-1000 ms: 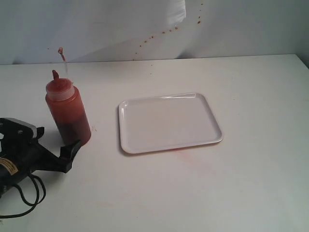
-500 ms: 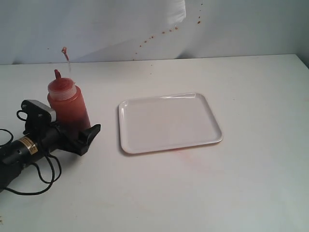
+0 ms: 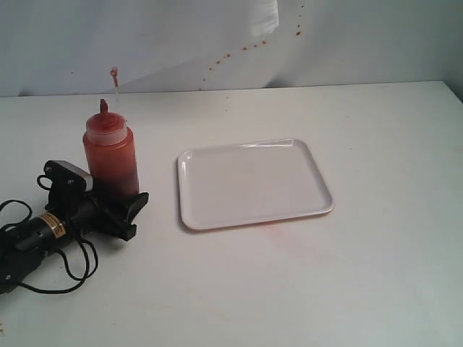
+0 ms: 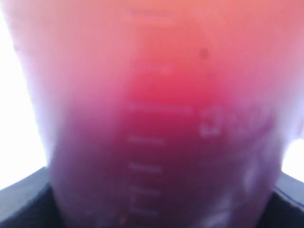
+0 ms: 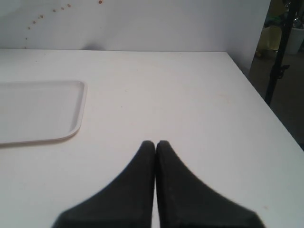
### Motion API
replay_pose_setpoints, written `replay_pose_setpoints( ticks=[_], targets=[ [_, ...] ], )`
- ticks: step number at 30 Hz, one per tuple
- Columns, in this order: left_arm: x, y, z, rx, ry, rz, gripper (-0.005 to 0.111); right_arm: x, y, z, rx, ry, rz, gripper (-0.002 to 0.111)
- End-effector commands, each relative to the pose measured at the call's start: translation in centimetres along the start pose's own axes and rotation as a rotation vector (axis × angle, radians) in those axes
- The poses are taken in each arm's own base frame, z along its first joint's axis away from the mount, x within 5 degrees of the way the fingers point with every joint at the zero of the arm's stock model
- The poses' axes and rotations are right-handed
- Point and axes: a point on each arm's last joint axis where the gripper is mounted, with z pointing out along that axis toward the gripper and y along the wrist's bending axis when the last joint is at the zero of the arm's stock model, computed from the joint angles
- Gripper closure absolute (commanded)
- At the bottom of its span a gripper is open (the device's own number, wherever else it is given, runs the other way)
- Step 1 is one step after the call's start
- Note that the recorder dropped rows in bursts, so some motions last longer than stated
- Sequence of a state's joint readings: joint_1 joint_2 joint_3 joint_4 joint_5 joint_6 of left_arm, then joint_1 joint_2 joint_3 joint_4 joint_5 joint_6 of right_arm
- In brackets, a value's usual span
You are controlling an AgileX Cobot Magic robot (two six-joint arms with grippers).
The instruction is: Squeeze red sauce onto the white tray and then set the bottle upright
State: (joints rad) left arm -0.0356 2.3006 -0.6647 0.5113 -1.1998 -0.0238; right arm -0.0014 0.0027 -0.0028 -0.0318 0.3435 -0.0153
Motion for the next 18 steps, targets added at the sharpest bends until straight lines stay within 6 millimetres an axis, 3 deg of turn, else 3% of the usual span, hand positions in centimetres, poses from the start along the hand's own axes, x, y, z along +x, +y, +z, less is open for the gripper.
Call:
replay_pose_setpoints(
  ticks=[1, 14, 18],
  targets=[
    [-0.3, -0.1, 0.1, 0.004, -0.026, 0.028, 0.105, 0.1, 0.0, 0.0, 0.009, -0.001, 0.002, 0.108],
    [-0.3, -0.6, 0.1, 0.057, -0.026, 0.072, 0.105, 0.1, 0.0, 0.0, 0.009, -0.001, 0.002, 0.108],
    [-1.1, -1.1, -0.1, 0.121, -0.052, 0.216, 0.105, 0.1, 0.0, 0.0, 0.009, -0.001, 0.002, 0.108]
  ],
)
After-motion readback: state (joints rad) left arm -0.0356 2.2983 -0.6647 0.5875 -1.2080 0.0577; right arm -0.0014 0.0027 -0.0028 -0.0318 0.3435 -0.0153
